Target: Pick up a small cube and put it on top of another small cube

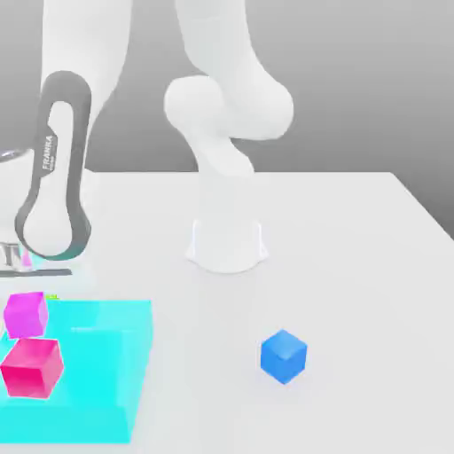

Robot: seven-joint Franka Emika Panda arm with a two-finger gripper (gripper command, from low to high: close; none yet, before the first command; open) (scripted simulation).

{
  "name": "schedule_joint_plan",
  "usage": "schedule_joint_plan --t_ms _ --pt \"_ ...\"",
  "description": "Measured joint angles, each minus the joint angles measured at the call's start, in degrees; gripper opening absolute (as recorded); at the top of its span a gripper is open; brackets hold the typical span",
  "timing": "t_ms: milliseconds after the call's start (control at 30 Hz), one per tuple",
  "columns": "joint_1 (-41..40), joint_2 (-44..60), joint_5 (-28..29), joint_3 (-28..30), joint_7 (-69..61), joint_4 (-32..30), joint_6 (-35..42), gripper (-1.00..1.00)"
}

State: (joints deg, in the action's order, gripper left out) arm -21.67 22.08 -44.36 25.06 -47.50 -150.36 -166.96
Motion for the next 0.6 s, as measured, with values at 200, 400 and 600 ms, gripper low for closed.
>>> schedule_joint_plan --t_ms 200,400,600 --pt "5.5 -3.8 7.0 6.9 5.4 -1.4 2.0 -1.0" --pt "14.0 -11.1 20.8 18.3 15.8 -4.2 5.6 -1.0" --pt "18.2 -15.9 30.2 21.8 21.9 2.0 8.2 -1.0"
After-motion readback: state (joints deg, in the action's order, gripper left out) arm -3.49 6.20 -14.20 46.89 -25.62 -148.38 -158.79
